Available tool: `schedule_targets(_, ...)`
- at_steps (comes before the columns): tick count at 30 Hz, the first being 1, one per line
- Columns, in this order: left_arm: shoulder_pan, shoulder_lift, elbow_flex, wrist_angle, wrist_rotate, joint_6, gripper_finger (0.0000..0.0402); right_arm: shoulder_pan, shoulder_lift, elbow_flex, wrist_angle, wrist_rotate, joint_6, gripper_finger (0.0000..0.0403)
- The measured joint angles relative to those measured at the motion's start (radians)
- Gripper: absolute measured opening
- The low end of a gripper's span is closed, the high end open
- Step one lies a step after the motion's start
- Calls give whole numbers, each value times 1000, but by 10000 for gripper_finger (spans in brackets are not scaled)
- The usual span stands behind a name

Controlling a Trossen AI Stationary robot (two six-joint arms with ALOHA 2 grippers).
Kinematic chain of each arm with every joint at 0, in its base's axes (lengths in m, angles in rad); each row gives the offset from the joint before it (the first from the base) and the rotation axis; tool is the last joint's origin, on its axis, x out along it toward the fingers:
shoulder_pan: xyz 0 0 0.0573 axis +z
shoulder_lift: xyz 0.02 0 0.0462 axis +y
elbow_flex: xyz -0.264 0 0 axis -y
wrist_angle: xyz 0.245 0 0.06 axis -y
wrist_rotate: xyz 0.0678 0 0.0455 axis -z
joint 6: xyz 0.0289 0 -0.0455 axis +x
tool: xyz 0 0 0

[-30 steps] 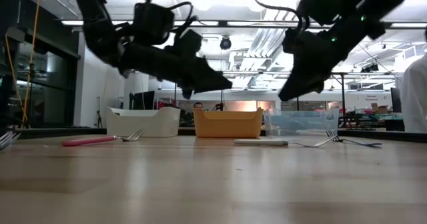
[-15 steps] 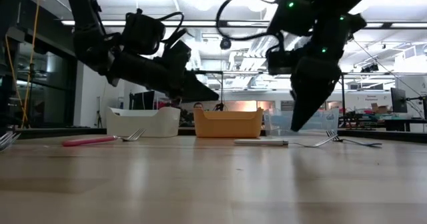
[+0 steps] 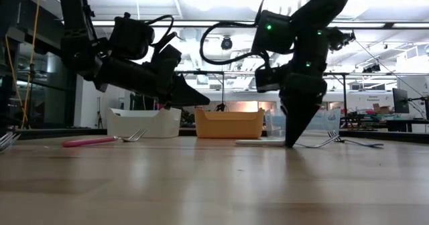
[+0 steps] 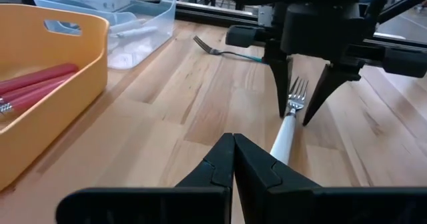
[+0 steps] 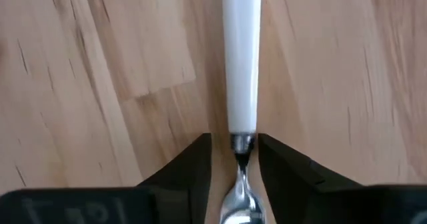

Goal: Sort silverware by color (type)
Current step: Put the top white fork into the transparent bin

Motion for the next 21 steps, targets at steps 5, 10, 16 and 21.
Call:
schedule_targets(5, -1, 0, 0, 0, -1, 0, 1, -27, 6, 19, -4, -54, -38, 64)
schedule_targets(10, -1, 0, 0, -1, -1, 0, 1, -56, 5, 21, -17, -75, -62, 21)
schedule_targets(16, -2, 0, 0, -2, -1, 0, 1, -77, -6, 19, -39, -78, -65, 33)
schedule_targets(21, -2, 0, 0, -2, -1, 0, 0, -96, -60, 18, -67, -83, -65, 36)
